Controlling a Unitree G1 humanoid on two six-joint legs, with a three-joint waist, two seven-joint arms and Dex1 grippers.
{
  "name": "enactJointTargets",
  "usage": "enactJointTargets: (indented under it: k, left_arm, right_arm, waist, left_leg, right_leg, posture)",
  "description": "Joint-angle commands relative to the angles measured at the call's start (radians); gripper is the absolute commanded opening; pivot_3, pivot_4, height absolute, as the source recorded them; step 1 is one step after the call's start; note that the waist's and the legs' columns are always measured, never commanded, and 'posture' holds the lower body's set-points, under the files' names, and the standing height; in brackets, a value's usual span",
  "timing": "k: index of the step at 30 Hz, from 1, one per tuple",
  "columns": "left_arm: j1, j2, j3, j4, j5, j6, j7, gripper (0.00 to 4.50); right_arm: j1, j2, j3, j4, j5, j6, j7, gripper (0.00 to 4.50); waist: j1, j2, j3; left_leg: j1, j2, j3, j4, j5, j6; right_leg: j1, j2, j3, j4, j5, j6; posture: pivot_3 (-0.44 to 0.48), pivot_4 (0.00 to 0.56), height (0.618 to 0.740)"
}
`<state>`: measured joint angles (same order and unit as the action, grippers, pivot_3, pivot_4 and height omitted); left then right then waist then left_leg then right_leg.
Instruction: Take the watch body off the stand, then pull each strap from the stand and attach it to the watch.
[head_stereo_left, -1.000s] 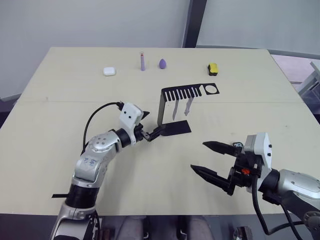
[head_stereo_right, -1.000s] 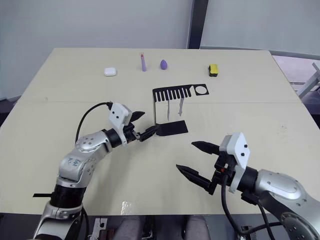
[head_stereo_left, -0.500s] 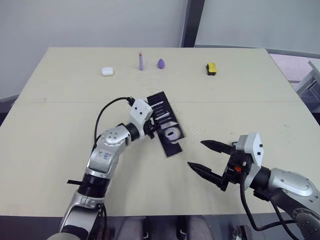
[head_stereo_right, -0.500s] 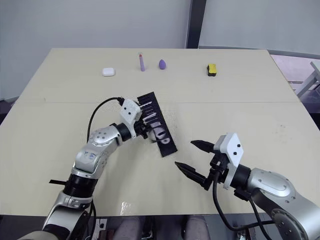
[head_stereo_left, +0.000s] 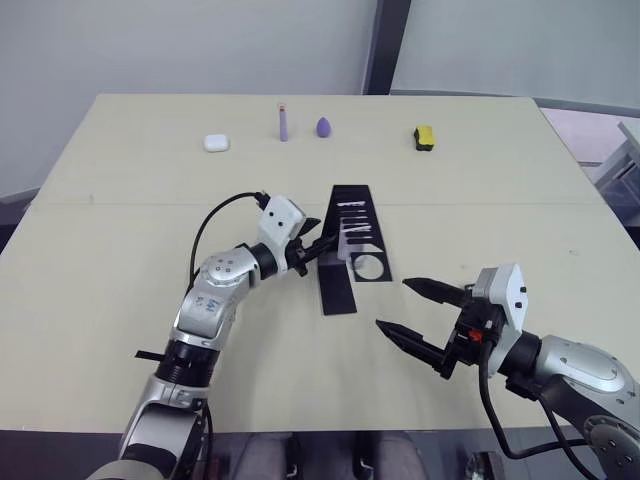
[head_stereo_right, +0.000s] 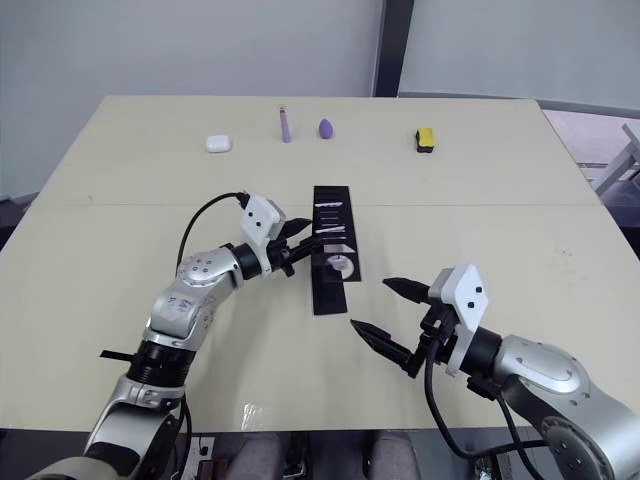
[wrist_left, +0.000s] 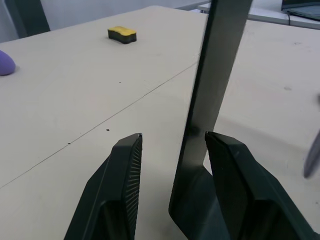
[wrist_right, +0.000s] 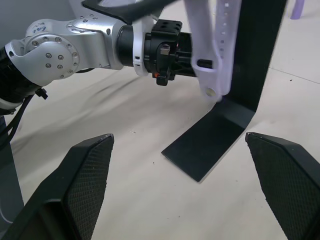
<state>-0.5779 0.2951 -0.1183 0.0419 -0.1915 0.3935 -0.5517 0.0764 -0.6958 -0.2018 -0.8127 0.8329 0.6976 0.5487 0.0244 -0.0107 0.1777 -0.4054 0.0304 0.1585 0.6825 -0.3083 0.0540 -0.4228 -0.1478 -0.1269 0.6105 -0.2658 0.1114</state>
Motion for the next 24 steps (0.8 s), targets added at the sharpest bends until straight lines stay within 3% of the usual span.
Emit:
enactJointTargets:
  k: [1, 14, 24]
  left_arm:
    - [-0.044, 0.022, 0.006, 0.025, -0.015, -0.053, -0.080, 2.16]
    - [-0.219, 0.066, -0.006, 0.330, 0.009, -0.250, -0.308, 2.16]
    - [-0.309, 0.028, -0.013, 0.506, 0.045, -0.372, -0.366, 2.16]
  right_arm:
    - [-0.015, 0.002, -0.021, -0.003, 0.011, -0.018, -0.007, 4.50]
    - [-0.049, -0.005, -0.022, 0.011, 0.013, -0.011, -0.007, 4.50]
    - [-0.036, -0.014, -0.042, -0.003, 0.022, -0.004, -0.015, 4.50]
  waist:
    - [0.000, 0.000, 0.000]
    - [0.000, 0.000, 0.000]
    - [-0.001, 0.000, 0.000]
  left_leg:
    - [0.000, 0.000, 0.000, 0.000, 0.000, 0.000]
    - [0.000, 0.000, 0.000, 0.000, 0.000, 0.000]
    - [-0.001, 0.000, 0.000, 0.000, 0.000, 0.000]
  right_leg:
    - [0.000, 0.000, 0.000, 0.000, 0.000, 0.000]
    - [0.000, 0.000, -0.001, 0.000, 0.000, 0.000]
    - [0.000, 0.000, -0.002, 0.000, 0.000, 0.000]
  posture:
    - [0.000, 0.150, 0.740]
    - [0.000, 0.150, 0.740]
    - [0.000, 0.150, 0.740]
